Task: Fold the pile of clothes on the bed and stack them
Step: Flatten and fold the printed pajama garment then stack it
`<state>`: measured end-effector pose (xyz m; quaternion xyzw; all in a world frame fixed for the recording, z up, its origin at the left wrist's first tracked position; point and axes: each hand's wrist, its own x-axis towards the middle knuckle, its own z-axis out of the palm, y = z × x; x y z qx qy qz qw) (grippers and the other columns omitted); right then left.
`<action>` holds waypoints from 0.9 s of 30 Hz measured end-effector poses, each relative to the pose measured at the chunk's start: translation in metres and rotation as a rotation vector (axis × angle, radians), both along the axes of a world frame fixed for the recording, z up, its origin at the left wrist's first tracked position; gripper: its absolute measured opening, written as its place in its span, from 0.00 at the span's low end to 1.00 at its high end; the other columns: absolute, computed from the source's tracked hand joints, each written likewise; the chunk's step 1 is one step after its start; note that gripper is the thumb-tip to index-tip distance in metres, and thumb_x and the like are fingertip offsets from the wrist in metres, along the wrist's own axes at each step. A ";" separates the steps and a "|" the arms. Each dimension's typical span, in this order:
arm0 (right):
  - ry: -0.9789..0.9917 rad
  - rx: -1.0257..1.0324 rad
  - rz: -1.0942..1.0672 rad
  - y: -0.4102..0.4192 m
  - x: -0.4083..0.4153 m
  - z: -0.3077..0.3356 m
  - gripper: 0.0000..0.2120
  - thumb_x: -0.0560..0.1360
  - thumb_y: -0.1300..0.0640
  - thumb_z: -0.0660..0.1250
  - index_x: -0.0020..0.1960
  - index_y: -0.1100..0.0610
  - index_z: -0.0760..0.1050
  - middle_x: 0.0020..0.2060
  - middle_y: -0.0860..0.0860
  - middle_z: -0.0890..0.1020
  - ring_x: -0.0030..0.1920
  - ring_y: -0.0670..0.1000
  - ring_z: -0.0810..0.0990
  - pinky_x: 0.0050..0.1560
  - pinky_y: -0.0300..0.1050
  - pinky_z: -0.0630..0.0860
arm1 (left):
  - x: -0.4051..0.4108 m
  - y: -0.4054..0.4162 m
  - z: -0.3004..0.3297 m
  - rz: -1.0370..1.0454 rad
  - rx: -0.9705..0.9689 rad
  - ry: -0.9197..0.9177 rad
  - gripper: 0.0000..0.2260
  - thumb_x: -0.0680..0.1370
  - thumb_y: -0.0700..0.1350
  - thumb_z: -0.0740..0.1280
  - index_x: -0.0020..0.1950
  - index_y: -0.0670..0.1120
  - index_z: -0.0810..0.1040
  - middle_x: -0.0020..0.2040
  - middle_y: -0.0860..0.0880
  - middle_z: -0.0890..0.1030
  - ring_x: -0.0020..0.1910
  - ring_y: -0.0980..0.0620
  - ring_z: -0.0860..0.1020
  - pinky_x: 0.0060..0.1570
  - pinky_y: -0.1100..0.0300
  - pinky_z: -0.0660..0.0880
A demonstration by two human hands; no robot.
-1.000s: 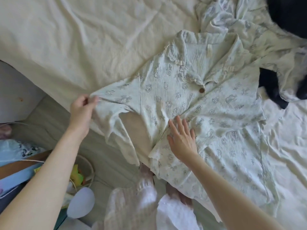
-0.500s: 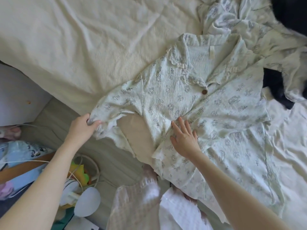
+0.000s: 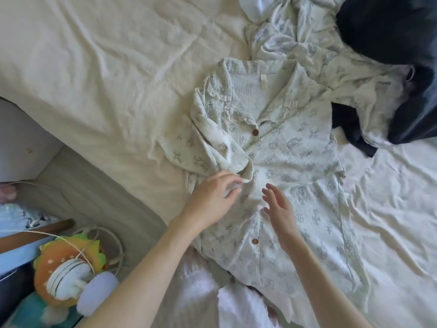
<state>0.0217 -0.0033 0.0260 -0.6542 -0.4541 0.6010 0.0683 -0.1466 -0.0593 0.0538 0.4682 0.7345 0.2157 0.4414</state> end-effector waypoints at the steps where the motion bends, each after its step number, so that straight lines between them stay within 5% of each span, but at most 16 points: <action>1: -0.040 0.057 0.093 0.001 0.004 -0.003 0.18 0.82 0.52 0.56 0.70 0.52 0.68 0.67 0.49 0.73 0.66 0.47 0.70 0.64 0.42 0.67 | -0.005 -0.006 -0.008 0.121 -0.005 0.020 0.12 0.79 0.46 0.63 0.62 0.49 0.76 0.61 0.54 0.75 0.60 0.55 0.72 0.60 0.61 0.68; 4: -0.147 0.240 0.333 0.007 0.000 -0.013 0.19 0.81 0.52 0.56 0.72 0.52 0.65 0.70 0.49 0.69 0.69 0.49 0.68 0.61 0.40 0.65 | -0.036 -0.021 -0.031 0.442 -0.102 0.172 0.17 0.78 0.45 0.65 0.66 0.46 0.72 0.62 0.47 0.73 0.61 0.49 0.72 0.57 0.63 0.65; 6: -0.177 0.413 0.476 0.012 -0.013 -0.020 0.19 0.81 0.54 0.58 0.72 0.55 0.66 0.71 0.52 0.67 0.72 0.52 0.64 0.68 0.45 0.61 | -0.056 -0.019 -0.042 0.686 -0.203 0.111 0.21 0.75 0.53 0.68 0.65 0.45 0.71 0.60 0.47 0.74 0.58 0.50 0.73 0.58 0.60 0.67; 9: -0.159 0.610 0.755 0.013 -0.037 -0.028 0.18 0.80 0.59 0.60 0.69 0.56 0.70 0.72 0.56 0.66 0.74 0.57 0.59 0.71 0.54 0.60 | -0.068 0.011 -0.049 0.884 -0.287 -0.176 0.18 0.69 0.66 0.68 0.43 0.51 0.73 0.42 0.53 0.74 0.41 0.54 0.73 0.52 0.54 0.73; 13: -0.018 0.537 0.935 0.000 -0.047 -0.027 0.15 0.80 0.62 0.60 0.66 0.57 0.75 0.71 0.56 0.68 0.73 0.56 0.63 0.70 0.54 0.64 | -0.045 0.048 -0.051 0.854 -0.319 -0.175 0.19 0.73 0.50 0.71 0.31 0.47 0.64 0.31 0.48 0.68 0.35 0.50 0.68 0.34 0.59 0.64; 17: 0.085 0.167 0.575 0.002 -0.034 -0.005 0.14 0.81 0.54 0.58 0.64 0.53 0.76 0.65 0.48 0.75 0.65 0.47 0.72 0.65 0.40 0.66 | -0.026 0.042 -0.024 1.016 -0.045 -0.110 0.07 0.75 0.43 0.65 0.38 0.45 0.70 0.37 0.50 0.74 0.37 0.51 0.71 0.34 0.63 0.67; 21: 0.350 -0.211 -0.059 0.019 0.005 0.025 0.14 0.81 0.47 0.55 0.57 0.51 0.76 0.58 0.49 0.80 0.60 0.48 0.78 0.65 0.51 0.71 | 0.022 0.024 0.022 0.561 0.263 -0.064 0.05 0.76 0.41 0.66 0.45 0.49 0.71 0.43 0.52 0.76 0.39 0.66 0.73 0.39 0.74 0.69; 25: 0.534 -0.314 -0.512 0.034 0.063 0.040 0.26 0.79 0.38 0.53 0.62 0.57 0.73 0.57 0.55 0.82 0.58 0.55 0.81 0.56 0.53 0.77 | 0.074 0.021 0.027 0.060 0.324 0.067 0.02 0.77 0.37 0.65 0.45 0.40 0.75 0.46 0.52 0.75 0.40 0.59 0.75 0.45 0.72 0.73; 27: 0.576 -0.329 -0.636 0.040 0.092 0.042 0.30 0.75 0.34 0.56 0.63 0.57 0.73 0.56 0.56 0.82 0.57 0.57 0.81 0.55 0.57 0.78 | 0.098 0.018 0.014 -0.102 0.342 0.108 0.03 0.77 0.35 0.65 0.45 0.38 0.78 0.47 0.46 0.81 0.53 0.48 0.79 0.57 0.62 0.73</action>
